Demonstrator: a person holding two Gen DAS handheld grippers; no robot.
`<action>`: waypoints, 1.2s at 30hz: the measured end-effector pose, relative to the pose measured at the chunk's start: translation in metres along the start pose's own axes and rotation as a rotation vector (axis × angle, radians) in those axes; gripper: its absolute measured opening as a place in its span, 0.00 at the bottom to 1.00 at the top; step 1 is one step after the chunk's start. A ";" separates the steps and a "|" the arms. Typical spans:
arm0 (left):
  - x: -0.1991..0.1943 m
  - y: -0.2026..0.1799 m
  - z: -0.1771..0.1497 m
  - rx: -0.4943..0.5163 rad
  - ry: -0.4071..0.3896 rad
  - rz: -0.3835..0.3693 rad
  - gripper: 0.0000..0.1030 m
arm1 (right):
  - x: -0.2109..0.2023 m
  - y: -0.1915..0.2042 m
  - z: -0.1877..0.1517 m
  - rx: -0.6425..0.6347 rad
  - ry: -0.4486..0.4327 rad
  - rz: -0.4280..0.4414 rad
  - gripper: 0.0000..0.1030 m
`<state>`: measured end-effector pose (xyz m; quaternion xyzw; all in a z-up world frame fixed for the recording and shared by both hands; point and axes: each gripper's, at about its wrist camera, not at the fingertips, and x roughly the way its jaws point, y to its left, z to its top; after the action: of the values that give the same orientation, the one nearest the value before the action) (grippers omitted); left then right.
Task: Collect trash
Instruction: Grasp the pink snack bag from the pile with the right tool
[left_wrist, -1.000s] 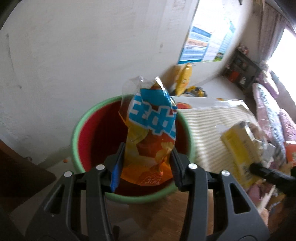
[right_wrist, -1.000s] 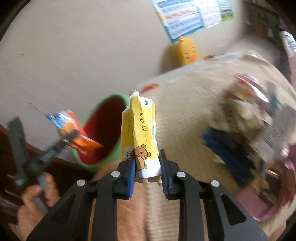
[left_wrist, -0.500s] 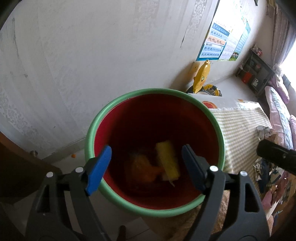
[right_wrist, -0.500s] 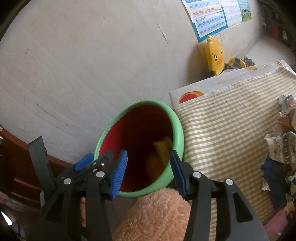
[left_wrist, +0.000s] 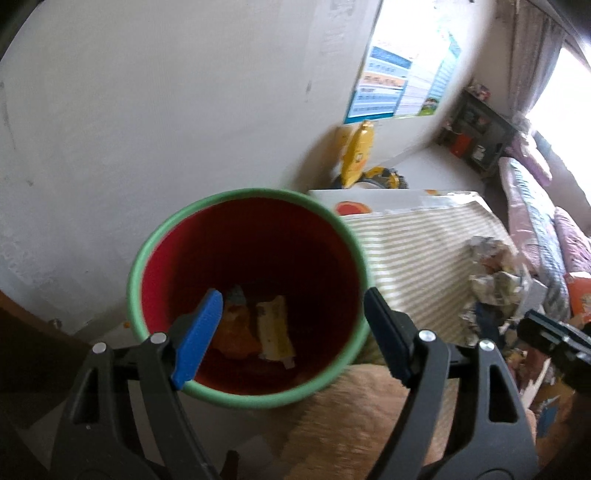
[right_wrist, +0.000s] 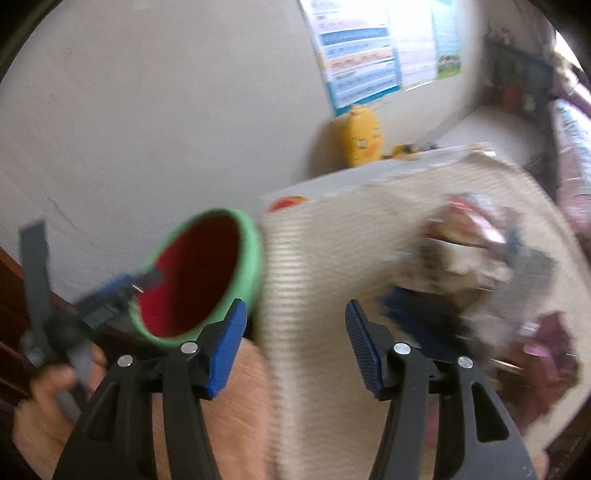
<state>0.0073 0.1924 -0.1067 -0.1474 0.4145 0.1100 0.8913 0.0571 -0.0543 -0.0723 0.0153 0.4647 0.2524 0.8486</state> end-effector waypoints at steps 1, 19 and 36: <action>-0.002 -0.006 0.001 0.010 -0.001 -0.010 0.74 | -0.003 -0.008 -0.004 -0.001 -0.002 -0.023 0.52; -0.027 -0.177 -0.059 0.461 0.081 -0.277 0.74 | -0.026 -0.197 -0.070 0.075 0.107 -0.328 0.74; 0.013 -0.322 -0.106 0.997 0.188 -0.363 0.67 | -0.077 -0.246 -0.091 0.382 -0.041 -0.147 0.05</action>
<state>0.0428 -0.1443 -0.1270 0.2151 0.4624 -0.2695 0.8169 0.0529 -0.3220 -0.1276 0.1470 0.4864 0.0968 0.8558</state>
